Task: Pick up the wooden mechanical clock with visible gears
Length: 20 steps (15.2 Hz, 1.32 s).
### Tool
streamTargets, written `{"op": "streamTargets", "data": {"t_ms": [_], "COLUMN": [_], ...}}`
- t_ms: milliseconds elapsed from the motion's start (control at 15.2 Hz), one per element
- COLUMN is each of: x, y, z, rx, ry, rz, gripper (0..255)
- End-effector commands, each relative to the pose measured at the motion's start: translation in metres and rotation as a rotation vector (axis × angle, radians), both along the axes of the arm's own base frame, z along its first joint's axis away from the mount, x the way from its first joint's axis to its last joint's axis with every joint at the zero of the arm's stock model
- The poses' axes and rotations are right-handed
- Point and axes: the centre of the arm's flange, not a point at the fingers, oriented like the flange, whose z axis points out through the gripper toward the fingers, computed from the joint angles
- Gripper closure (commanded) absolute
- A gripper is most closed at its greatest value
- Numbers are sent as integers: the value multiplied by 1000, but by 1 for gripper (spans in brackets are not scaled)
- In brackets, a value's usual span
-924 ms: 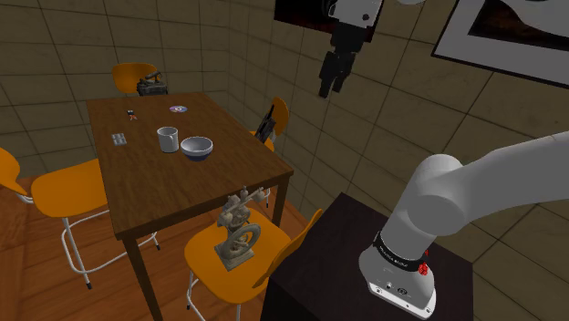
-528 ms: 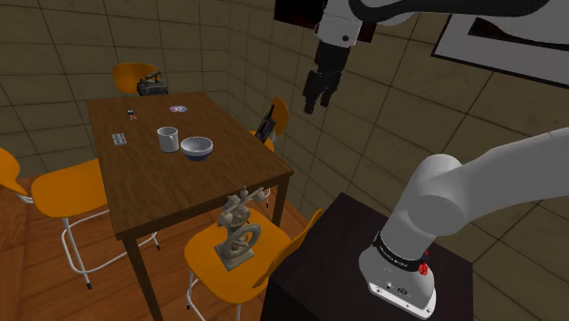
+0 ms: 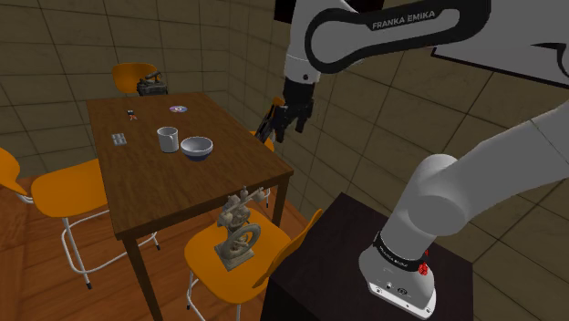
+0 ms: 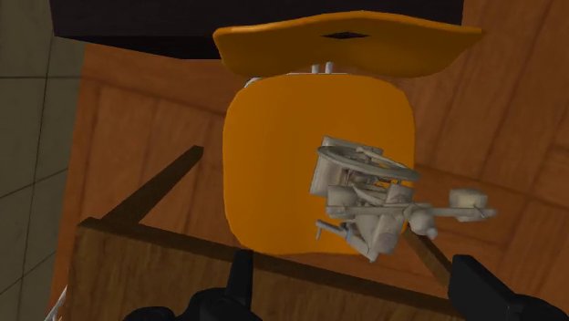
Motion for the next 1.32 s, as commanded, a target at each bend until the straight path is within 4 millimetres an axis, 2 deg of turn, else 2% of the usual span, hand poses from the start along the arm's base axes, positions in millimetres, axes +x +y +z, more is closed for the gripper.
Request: {"op": "streamTargets", "data": {"t_ms": [0, 660, 1254], "x": [9, 63, 113], "y": [13, 67, 108], "z": [-22, -134, -238], "rx": [-7, -43, -75], "ry": [3, 26, 47], "rz": [-19, -110, -191], "gripper": [0, 0, 0]}}
